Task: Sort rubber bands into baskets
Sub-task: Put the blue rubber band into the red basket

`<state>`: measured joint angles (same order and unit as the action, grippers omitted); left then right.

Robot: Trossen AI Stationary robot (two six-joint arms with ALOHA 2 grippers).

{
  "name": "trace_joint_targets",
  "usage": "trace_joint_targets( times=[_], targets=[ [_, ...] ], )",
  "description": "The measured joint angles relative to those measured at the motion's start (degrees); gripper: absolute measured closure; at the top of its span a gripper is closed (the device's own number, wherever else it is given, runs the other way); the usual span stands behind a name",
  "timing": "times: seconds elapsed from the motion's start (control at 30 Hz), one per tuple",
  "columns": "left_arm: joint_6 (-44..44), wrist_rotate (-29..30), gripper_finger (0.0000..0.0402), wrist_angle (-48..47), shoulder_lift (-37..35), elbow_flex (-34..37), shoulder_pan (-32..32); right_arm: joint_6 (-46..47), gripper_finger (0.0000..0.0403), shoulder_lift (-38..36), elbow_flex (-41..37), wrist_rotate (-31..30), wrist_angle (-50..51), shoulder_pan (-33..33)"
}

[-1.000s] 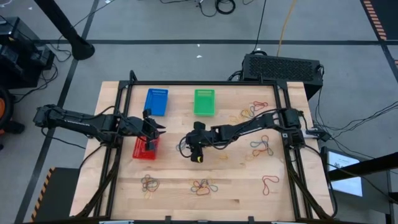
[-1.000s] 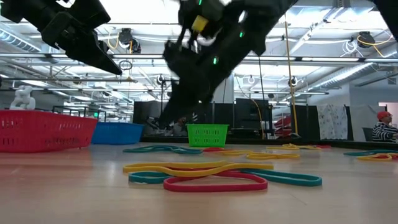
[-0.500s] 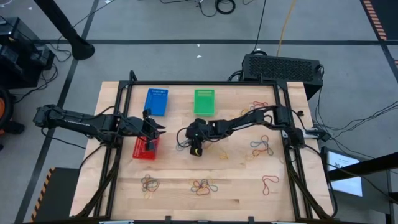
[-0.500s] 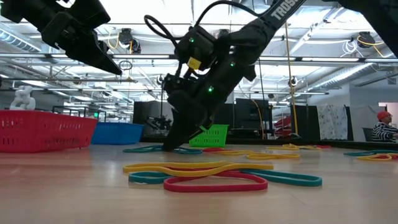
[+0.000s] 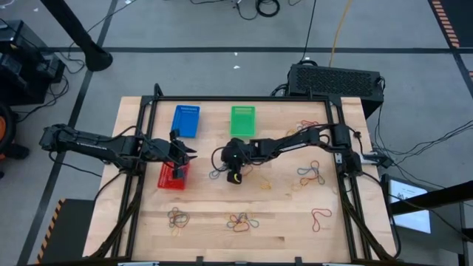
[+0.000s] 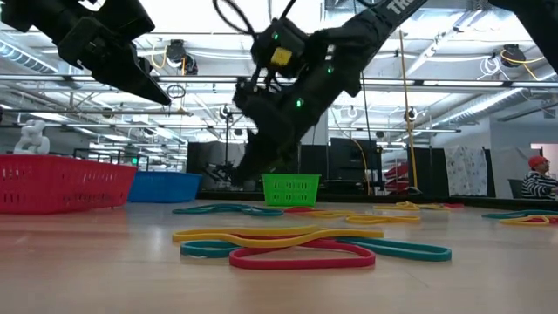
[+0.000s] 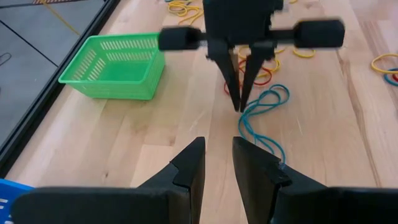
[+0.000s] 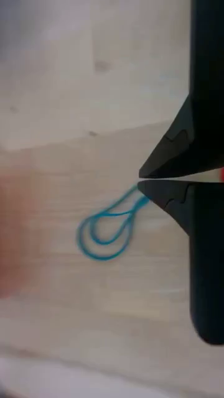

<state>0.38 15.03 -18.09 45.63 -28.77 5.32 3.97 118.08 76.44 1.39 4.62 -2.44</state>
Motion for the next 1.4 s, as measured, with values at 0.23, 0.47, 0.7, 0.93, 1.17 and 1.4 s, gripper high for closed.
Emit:
trace_joint_targets(
  times=[0.23,0.47,0.7,0.93,1.17,1.4],
  targets=[
    [0.0,0.0,0.0311,0.0,0.0,0.0,0.0,1.2,0.0394,-2.9,0.1,0.0,-0.2,1.0],
    [-0.1,0.0,0.0311,0.0,0.0,0.0,0.0,2.9,0.0362,-0.5,0.0,0.0,5.9,1.4],
    [0.0,0.0,0.0311,0.0,0.0,0.0,0.0,5.8,0.0306,-0.4,0.0,0.2,9.8,1.6],
    [0.0,0.0,0.0311,-0.2,0.0,0.0,0.0,5.9,0.0257,-0.3,0.0,0.2,9.7,1.8],
    [-0.1,0.0,0.0311,-0.1,0.0,0.0,0.0,6.1,0.0246,1.8,0.0,0.1,7.5,1.8],
    [0.0,-0.1,0.0311,-0.5,0.0,0.0,-0.1,3.0,0.0289,3.1,0.3,-0.3,7.3,1.6]
  ],
)
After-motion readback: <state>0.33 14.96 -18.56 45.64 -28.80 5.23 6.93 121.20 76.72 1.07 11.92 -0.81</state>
